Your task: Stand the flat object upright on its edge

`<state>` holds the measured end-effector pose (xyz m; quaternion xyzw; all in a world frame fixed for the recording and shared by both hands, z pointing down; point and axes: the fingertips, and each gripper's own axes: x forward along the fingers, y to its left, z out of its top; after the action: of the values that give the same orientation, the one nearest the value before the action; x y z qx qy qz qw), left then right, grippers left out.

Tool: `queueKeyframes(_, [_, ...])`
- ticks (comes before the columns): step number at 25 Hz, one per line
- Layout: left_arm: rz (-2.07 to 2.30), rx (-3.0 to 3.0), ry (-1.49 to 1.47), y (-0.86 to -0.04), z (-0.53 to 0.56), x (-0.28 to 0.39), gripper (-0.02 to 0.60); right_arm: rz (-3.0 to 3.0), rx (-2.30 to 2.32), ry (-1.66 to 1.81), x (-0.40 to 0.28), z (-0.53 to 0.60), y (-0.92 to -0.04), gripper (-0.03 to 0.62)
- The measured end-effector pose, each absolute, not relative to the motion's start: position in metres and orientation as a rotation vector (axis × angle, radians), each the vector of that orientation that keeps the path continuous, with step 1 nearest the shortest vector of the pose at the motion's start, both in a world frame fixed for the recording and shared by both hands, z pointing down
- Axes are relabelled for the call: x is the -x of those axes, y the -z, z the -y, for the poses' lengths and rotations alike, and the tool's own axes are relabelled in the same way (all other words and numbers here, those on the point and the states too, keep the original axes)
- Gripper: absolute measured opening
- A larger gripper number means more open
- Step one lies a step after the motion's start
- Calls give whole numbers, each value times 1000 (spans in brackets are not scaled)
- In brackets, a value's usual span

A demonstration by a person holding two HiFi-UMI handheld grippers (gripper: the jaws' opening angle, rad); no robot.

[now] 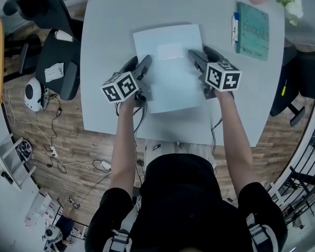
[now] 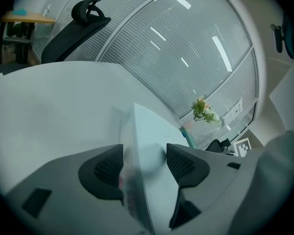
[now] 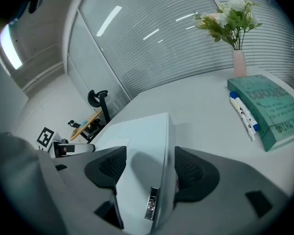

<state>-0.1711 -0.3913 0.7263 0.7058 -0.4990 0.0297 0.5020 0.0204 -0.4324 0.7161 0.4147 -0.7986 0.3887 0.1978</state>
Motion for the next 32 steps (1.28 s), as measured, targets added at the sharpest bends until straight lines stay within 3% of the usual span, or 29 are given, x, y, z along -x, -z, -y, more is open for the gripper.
queueKeyframes(32, [1163, -1717, -102, -698, 383, 165, 264, 2216, -1208, -1236, -28, 425, -698, 291])
